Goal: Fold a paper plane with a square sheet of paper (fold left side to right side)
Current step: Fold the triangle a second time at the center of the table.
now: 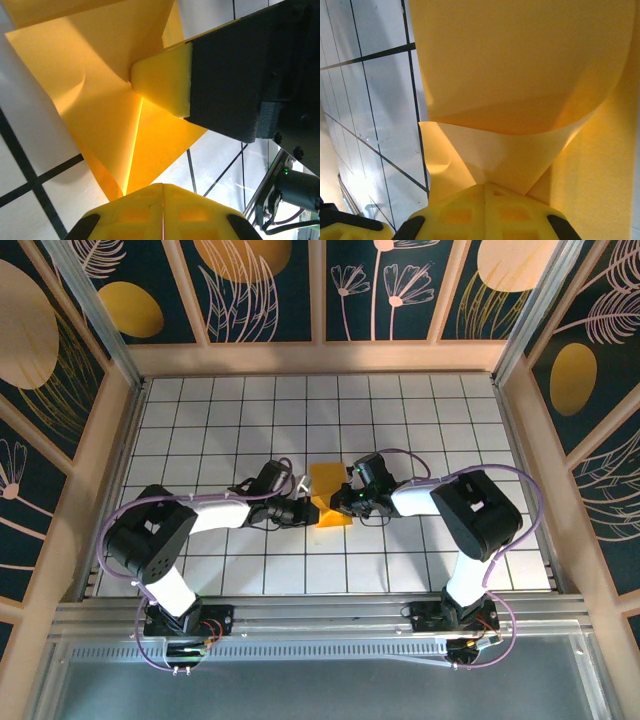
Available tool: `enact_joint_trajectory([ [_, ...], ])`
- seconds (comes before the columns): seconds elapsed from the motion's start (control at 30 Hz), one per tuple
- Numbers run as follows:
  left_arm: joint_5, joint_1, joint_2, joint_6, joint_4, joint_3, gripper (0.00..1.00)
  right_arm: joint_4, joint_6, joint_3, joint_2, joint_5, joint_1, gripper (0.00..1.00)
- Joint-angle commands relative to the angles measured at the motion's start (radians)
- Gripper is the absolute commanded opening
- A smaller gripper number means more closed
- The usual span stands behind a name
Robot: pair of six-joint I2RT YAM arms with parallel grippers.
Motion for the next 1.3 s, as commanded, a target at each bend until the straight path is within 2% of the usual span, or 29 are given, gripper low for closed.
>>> enact_joint_trajectory([
  [0.0, 0.031, -0.004, 0.018, -0.005, 0.04, 0.034, 0.07, -0.055, -0.007, -0.01, 0.007, 0.031, 0.016, 0.0],
  [0.33, 0.028, -0.005, 0.087, 0.014, 0.025, 0.045, 0.07, -0.06, -0.012, -0.009, 0.012, 0.032, 0.016, 0.0],
  [1.27, -0.031, -0.006, 0.109, 0.044, -0.015, 0.008, 0.06, -0.08, -0.022, 0.008, 0.016, 0.034, 0.016, 0.0],
])
